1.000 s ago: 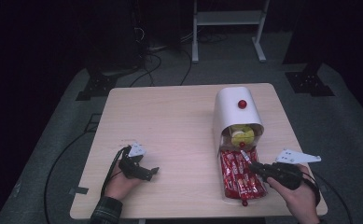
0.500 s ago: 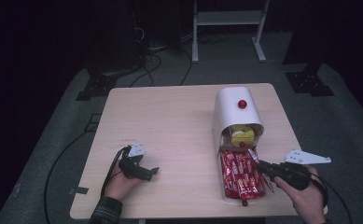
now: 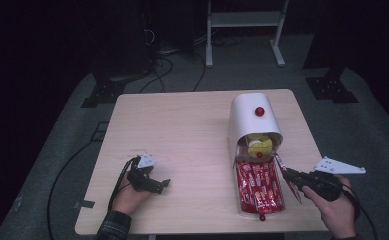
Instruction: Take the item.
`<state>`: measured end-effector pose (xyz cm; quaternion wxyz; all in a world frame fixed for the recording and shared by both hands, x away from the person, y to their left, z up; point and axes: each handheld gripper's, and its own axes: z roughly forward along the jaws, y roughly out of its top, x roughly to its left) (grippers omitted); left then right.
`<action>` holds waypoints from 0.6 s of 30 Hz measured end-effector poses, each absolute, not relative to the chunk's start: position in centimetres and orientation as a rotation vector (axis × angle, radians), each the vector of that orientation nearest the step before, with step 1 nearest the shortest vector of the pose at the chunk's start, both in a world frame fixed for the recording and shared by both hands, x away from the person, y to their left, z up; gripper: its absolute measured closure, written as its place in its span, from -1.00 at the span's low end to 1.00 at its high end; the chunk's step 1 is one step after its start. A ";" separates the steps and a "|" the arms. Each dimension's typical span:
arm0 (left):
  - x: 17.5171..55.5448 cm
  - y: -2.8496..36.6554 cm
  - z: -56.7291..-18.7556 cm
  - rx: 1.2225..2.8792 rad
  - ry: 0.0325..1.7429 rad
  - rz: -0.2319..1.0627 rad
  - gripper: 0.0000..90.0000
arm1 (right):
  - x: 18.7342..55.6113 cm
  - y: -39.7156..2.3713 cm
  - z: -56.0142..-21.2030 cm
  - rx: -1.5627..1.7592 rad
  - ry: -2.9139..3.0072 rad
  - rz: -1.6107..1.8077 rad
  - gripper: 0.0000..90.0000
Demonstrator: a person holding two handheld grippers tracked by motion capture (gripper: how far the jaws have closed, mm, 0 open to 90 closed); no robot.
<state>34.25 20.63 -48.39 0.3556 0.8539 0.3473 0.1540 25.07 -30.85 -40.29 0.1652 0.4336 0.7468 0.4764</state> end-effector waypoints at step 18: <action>34.3 20.6 -48.4 2.206 0.897 0.398 -1.00 | 26.2 -32.9 -41.3 1.313 2.067 1.310 0.83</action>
